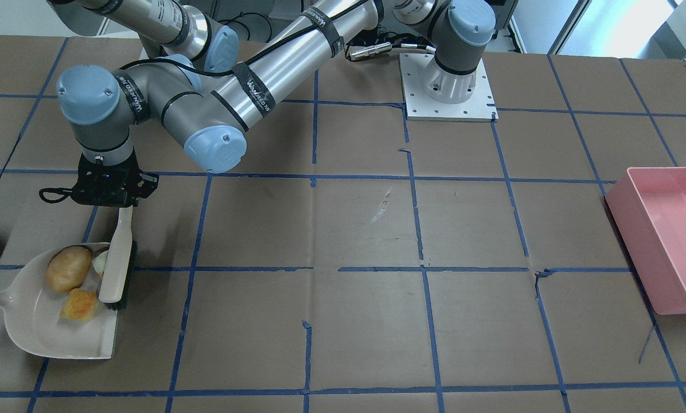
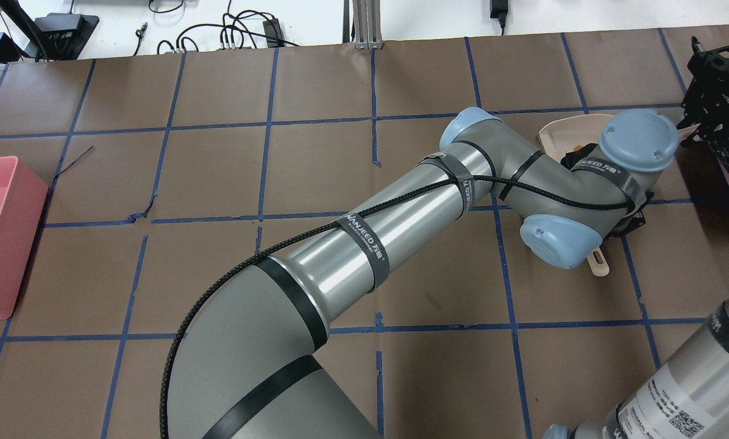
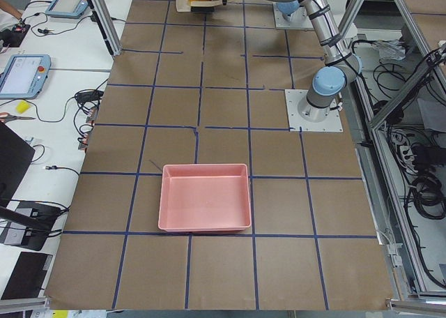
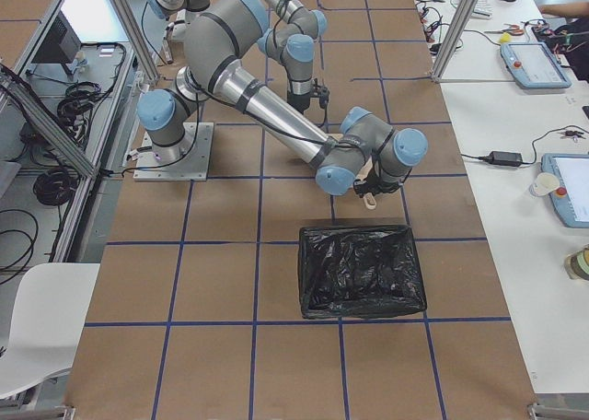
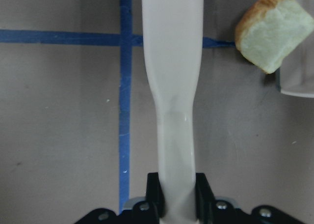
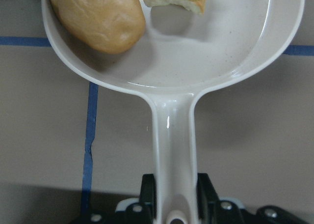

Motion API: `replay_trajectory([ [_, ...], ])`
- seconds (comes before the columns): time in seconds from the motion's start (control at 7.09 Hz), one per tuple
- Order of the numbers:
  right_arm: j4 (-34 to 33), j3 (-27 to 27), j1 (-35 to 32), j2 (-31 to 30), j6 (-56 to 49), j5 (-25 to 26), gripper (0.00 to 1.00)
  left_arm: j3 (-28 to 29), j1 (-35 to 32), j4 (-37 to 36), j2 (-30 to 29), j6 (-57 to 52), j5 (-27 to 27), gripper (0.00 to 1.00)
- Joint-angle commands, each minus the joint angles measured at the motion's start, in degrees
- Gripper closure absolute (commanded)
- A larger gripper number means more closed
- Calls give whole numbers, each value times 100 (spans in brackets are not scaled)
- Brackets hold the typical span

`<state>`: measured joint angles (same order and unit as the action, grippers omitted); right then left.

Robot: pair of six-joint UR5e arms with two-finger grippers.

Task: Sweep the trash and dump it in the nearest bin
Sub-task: 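Push the bread pieces fully into the dustpan with the brush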

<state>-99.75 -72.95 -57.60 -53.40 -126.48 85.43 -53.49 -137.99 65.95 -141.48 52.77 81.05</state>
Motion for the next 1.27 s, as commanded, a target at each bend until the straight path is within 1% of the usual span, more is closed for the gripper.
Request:
replay_trajectory([
  [0.0,0,0,4,5,18,0,100,416,-8,251,-46,478,7,100],
  [0.28,0,0,-5,5,27,0,100,672,-9,252,-160,655,-2,100],
  [0.56,9,0,-5,5,18,0,100,1302,-17,252,-502,840,-11,100],
  [0.7,9,0,4,5,18,-8,100,1323,-17,295,-538,762,-2,100],
  [0.85,9,0,4,5,18,-17,100,1280,-17,574,-426,448,24,100],
  [0.99,0,9,12,5,18,-26,100,1210,-9,986,-181,70,42,100],
  [1.13,0,18,30,5,18,-70,100,861,192,1443,204,-725,85,100],
])
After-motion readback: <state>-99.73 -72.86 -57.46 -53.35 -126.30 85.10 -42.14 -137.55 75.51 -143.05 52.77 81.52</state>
